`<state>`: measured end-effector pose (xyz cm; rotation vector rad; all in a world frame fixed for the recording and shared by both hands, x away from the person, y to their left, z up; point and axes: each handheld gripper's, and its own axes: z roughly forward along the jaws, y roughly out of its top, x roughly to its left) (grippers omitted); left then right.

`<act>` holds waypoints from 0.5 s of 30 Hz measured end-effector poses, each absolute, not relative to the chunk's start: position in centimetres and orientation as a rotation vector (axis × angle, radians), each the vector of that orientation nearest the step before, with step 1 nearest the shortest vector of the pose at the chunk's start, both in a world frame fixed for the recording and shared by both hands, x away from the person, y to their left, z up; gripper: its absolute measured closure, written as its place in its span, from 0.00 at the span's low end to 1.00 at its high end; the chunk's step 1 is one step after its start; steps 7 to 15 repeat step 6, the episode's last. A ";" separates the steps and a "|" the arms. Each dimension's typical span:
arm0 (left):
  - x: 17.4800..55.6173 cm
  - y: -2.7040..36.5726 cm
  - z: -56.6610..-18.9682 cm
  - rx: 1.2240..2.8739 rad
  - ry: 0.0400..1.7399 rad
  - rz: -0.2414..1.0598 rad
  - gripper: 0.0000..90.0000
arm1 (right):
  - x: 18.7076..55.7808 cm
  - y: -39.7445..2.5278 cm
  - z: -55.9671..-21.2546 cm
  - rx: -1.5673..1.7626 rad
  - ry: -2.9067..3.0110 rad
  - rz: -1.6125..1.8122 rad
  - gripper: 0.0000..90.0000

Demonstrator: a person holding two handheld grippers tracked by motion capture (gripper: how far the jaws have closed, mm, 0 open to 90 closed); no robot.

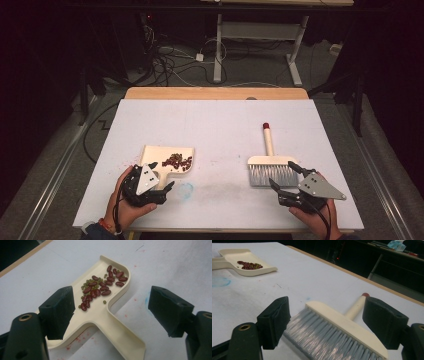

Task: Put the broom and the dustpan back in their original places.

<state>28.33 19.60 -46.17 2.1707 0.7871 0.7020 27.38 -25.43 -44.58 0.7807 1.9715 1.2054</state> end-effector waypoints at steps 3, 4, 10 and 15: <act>28.4 19.6 -46.2 2.170 0.787 0.700 0.23 | 27.4 -25.5 -44.6 0.785 1.972 1.202 0.25; 28.4 19.6 -46.2 2.173 0.786 0.701 0.23 | 27.4 -25.5 -44.6 0.785 1.974 1.203 0.25; 28.5 19.5 -46.2 2.171 0.787 0.700 0.23 | 27.4 -25.5 -44.6 0.793 1.973 1.198 0.25; 28.5 19.5 -46.2 2.171 0.787 0.700 0.23 | 27.4 -25.5 -44.6 0.793 1.973 1.198 0.25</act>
